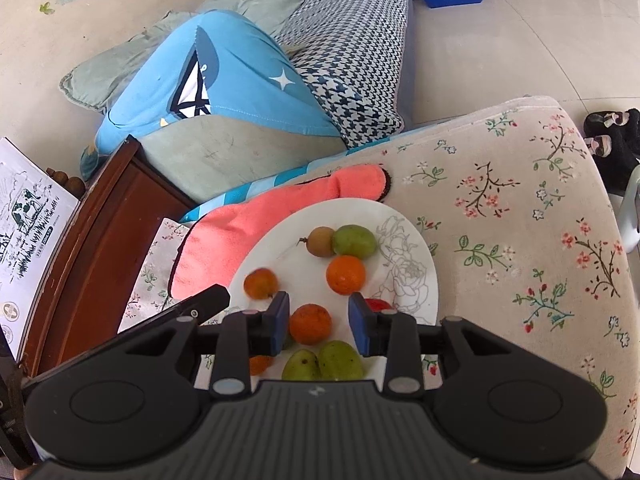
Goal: Organize fruits
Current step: 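Carry the tangerine and red plum over the plate and open both tools, then withdraw both open tools from the plate back to the fruit pile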
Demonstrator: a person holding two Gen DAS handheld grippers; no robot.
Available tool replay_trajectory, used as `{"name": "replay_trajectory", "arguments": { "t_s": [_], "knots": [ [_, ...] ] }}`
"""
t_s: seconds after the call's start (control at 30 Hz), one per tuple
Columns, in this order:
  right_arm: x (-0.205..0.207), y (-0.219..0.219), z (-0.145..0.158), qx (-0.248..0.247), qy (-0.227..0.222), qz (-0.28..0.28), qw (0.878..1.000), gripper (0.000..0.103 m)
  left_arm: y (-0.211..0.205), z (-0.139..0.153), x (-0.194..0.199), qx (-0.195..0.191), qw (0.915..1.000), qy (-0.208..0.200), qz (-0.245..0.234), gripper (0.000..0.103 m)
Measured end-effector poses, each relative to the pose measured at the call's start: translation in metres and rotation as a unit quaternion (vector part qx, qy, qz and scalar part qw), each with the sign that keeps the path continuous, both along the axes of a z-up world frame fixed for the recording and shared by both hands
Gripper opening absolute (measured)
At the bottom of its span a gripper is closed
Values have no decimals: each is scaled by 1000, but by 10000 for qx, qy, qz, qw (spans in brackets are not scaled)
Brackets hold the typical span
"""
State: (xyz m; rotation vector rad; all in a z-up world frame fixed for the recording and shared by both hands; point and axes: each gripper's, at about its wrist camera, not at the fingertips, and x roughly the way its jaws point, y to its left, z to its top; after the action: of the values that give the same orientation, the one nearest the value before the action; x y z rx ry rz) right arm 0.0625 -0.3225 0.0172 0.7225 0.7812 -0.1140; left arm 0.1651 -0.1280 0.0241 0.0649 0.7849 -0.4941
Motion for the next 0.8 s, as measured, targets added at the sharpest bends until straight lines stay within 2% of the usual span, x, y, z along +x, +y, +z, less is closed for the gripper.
{"name": "replay_trajectory", "arguments": {
  "t_s": [0.03, 0.07, 0.23, 0.37, 0.6, 0.8],
  "knots": [
    [0, 1, 0, 4, 2, 19, 10000, 35, 1, 2, -1, 27, 10000, -58, 21, 66],
    [0, 1, 0, -8, -1, 33, 10000, 36, 2, 5, -2, 39, 9999, -108, 33, 72],
    [-2, 7, 4, -130, -55, 187, 9997, 37, 16, 18, -8, -29, 9997, -159, 163, 76],
    [-4, 16, 9, -285, -136, 450, 9985, 40, 32, 26, -14, -63, 9992, -244, 298, 78],
    [-6, 41, 17, -542, -363, 1130, 9915, 43, 63, 31, -23, -183, 9983, -81, 544, 78],
    [-13, 69, 15, -797, -441, 1811, 9792, 43, 82, 24, -38, -7, 9979, -19, 653, 78]
  ]
}}
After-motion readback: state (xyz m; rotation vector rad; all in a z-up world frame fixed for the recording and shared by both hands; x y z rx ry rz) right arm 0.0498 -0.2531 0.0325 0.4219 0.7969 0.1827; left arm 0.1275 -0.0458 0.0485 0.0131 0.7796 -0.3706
